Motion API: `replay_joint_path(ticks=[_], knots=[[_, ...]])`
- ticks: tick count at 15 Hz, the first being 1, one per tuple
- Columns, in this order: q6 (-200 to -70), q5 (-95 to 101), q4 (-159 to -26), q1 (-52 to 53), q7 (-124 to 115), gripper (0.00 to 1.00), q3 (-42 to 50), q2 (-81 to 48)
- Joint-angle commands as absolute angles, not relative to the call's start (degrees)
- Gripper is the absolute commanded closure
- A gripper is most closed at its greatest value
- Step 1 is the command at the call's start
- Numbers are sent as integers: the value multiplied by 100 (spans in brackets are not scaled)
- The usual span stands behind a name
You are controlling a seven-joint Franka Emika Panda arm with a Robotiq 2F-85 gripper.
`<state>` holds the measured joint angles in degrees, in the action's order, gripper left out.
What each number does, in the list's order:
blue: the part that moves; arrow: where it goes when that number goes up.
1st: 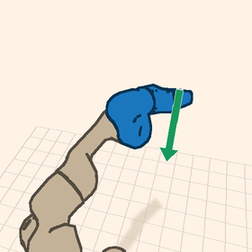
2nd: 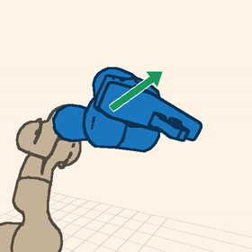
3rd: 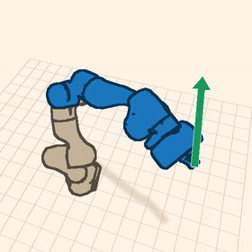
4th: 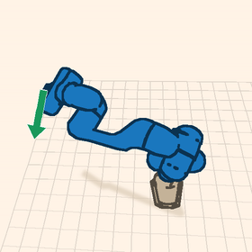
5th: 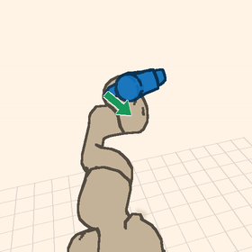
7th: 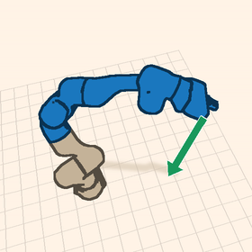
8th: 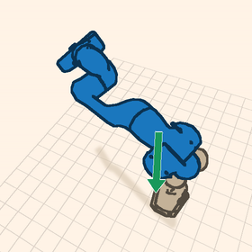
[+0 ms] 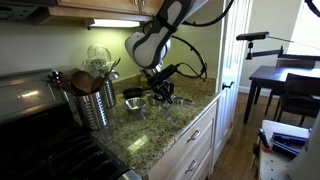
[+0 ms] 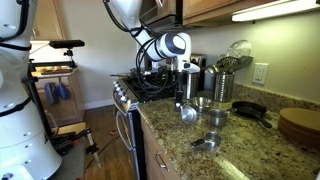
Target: Unstack the metal pots
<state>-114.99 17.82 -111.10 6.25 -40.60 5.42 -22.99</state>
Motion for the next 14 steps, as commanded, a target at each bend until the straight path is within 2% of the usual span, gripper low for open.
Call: replay_joint_path(ticks=[1,14], knots=[[-11339,2086,-11192,721,-4071,93,576,-2283],[-11291,2595,-10869,827,-4056,93,625,-2875]])
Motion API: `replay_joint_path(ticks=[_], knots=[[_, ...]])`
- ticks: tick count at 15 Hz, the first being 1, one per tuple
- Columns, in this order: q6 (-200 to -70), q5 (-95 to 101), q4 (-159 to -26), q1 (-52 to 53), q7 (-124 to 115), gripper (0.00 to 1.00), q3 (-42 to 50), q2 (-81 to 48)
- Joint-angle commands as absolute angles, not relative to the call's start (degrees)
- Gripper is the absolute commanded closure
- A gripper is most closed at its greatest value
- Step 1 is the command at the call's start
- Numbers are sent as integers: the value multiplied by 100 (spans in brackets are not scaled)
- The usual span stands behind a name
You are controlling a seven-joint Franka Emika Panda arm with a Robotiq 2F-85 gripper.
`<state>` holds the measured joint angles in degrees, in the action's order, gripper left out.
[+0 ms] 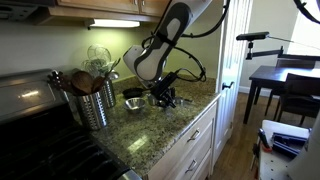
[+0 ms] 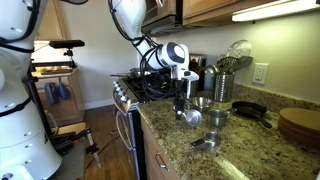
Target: Unstack the metal pots
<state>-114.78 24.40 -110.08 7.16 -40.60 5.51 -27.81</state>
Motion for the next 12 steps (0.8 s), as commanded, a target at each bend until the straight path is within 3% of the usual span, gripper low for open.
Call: replay_joint_path(ticks=[1,6,7,12], knots=[[-11285,2606,-10846,835,-4047,93,630,-2900],[-11274,2643,-10739,839,-4021,80,645,-2970],[-11277,2644,-10738,836,-4021,60,646,-2966],[-11280,2641,-10728,824,-4019,28,659,-2954]])
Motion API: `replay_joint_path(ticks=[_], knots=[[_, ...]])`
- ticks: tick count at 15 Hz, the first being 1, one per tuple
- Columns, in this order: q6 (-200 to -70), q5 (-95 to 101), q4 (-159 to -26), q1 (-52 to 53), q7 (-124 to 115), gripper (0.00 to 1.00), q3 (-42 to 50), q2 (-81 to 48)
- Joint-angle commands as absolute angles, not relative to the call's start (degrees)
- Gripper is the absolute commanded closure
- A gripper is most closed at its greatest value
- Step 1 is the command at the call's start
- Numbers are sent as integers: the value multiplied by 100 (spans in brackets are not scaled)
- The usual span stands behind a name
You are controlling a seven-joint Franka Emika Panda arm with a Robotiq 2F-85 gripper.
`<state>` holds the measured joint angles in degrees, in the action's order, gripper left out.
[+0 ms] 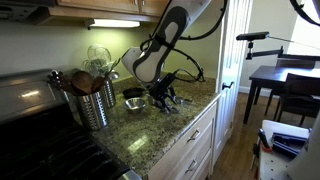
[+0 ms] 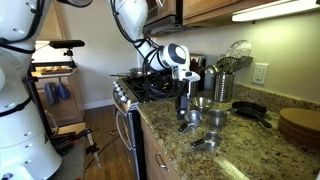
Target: Unstack the metal pots
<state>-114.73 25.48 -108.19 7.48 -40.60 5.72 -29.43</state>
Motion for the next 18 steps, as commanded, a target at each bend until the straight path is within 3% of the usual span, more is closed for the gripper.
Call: replay_joint_path(ticks=[1,4,5,18], knots=[[-11285,2637,-10728,820,-4018,22,661,-2947],[-11343,2560,-10757,772,-3962,2,648,-2870],[-11399,2507,-10779,736,-3902,1,628,-2820],[-12258,1567,-10689,475,-2921,0,631,-2536]])
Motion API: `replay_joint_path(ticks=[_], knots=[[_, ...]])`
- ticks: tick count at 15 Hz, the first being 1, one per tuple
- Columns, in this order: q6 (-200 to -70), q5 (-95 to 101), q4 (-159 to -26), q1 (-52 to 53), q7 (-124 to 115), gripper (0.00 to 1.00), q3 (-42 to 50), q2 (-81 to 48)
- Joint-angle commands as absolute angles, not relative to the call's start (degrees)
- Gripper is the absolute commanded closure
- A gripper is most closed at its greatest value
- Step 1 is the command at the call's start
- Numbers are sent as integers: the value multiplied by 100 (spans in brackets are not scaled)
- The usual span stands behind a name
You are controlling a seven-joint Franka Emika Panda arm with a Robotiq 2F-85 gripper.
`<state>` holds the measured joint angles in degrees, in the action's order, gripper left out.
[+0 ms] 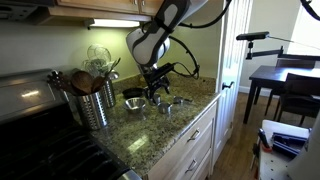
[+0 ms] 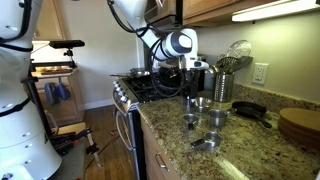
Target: Unstack the metal pots
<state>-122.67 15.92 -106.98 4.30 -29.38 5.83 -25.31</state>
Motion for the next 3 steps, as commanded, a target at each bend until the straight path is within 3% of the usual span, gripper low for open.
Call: replay_joint_path(ticks=[1,3], knots=[[-12281,1548,-10702,452,-2880,0,629,-2500],[-12290,1544,-10729,438,-2859,0,619,-2461]])
